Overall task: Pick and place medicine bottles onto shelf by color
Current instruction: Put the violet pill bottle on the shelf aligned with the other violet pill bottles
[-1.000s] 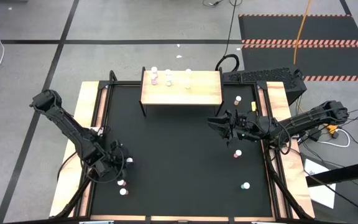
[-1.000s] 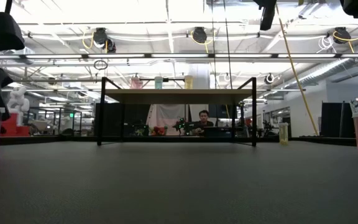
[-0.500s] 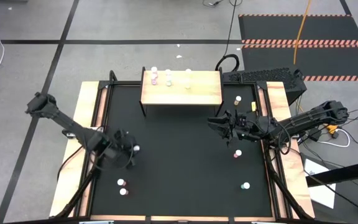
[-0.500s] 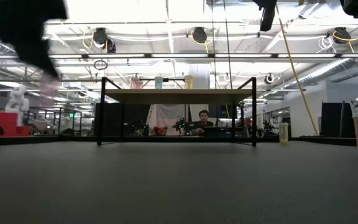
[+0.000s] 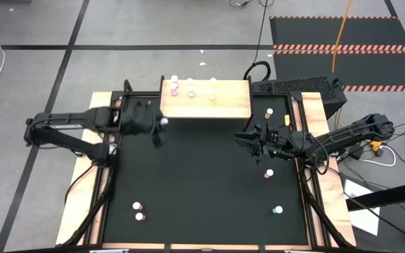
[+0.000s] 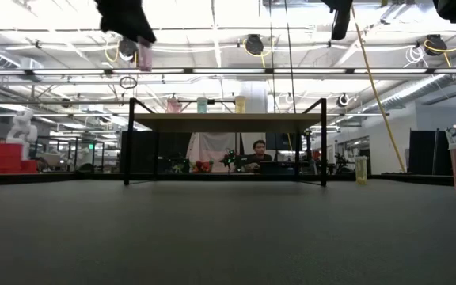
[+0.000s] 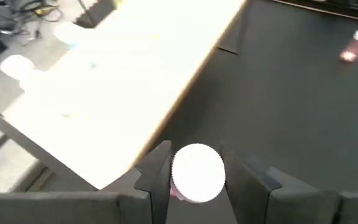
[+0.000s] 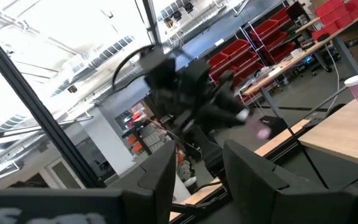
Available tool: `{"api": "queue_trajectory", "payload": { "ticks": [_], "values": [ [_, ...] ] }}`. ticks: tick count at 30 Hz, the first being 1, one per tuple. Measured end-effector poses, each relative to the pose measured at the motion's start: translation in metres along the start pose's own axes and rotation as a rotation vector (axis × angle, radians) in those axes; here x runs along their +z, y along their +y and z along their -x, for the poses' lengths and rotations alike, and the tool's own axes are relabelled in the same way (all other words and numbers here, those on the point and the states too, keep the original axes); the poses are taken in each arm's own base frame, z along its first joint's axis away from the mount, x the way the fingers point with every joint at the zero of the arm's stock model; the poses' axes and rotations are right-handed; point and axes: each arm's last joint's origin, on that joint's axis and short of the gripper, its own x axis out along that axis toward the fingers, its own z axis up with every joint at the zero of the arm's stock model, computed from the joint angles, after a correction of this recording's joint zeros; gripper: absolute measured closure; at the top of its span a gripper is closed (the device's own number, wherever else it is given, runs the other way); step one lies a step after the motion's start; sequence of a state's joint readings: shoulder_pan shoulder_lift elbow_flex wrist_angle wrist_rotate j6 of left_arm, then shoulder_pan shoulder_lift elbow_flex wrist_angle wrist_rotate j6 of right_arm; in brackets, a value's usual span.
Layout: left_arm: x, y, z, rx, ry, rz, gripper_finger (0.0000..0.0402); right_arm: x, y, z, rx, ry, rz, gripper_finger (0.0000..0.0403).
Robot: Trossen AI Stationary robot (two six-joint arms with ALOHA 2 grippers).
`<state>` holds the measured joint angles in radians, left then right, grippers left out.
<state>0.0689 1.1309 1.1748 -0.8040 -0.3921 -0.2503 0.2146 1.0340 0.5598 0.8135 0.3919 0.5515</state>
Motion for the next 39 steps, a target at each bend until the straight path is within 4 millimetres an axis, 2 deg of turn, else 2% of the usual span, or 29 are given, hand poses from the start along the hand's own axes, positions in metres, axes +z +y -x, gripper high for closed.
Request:
{"api": "queue_trajectory", "payload": {
  "ticks": [6,11,16,23,39],
  "values": [
    [0.023,0.039,-0.034,0.008,-0.007,0.035,0.0271,0.000,-0.001,0.000,-0.024,-0.014,-0.022,0.0273],
    [0.025,0.067,-0.072,0.048,0.050,0.079,0.0271,0.001,-0.001,0.000,-0.023,-0.017,-0.049,0.0273],
    [0.020,0.086,-0.095,0.093,0.121,0.105,0.0271,0.001,0.000,0.000,-0.020,-0.019,-0.068,0.0273],
    [0.020,0.098,-0.102,0.109,0.114,0.131,0.0271,0.001,0.000,0.000,-0.019,-0.019,-0.069,0.0273],
    [0.022,0.097,-0.102,0.103,0.098,0.208,0.0263,0.001,0.000,0.000,-0.021,-0.020,-0.068,0.0273]
  ]
}}
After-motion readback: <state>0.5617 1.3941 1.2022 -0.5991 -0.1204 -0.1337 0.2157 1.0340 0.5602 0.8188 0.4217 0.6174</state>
